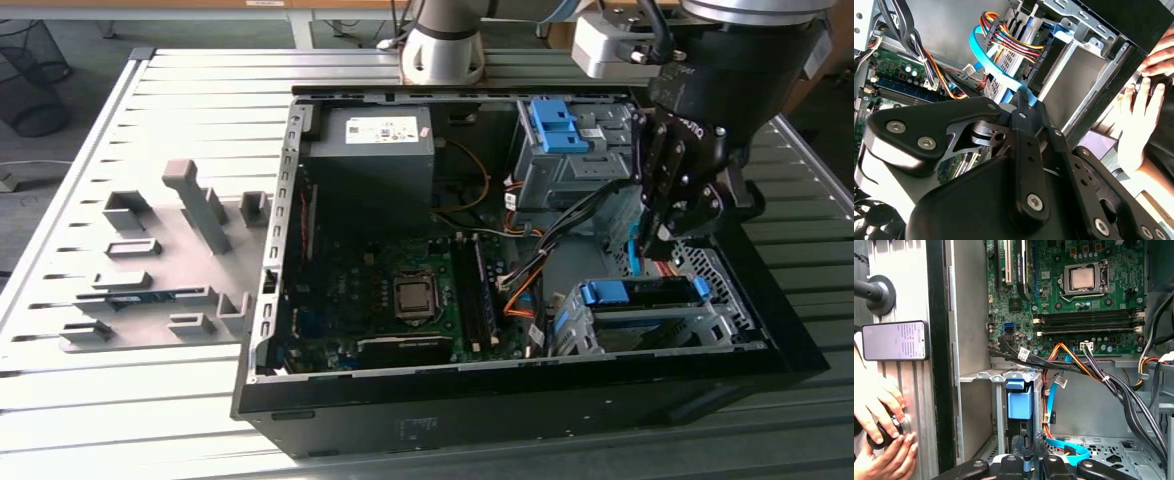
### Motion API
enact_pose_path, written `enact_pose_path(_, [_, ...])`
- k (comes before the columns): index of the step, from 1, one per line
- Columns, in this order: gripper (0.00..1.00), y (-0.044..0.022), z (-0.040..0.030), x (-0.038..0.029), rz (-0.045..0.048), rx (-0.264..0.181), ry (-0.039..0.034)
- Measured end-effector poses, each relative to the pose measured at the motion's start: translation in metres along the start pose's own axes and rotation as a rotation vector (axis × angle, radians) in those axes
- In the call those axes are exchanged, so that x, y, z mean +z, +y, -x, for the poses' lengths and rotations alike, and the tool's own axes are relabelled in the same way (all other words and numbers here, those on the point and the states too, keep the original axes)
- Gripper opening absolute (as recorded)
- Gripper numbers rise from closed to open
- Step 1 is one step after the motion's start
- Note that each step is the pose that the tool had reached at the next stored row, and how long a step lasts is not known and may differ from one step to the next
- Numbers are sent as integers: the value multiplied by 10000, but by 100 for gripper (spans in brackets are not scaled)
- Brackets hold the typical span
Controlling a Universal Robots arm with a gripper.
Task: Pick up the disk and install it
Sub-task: 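Insert the second disk wire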
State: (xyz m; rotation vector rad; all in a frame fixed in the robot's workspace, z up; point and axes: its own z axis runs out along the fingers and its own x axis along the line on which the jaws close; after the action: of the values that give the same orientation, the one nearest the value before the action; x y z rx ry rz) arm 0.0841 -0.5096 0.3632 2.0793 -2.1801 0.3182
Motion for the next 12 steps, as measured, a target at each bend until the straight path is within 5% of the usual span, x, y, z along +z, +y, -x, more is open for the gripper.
enact_pose_path(4, [23,2,5,24,-3,-3,62])
enact_pose_path(7, [16,3,-4,40,-2,0,41])
enact_pose_path(9, [16,2,-17,48,5,7,-103])
enact_pose_path(12, [16,2,-40,59,28,32,-498])
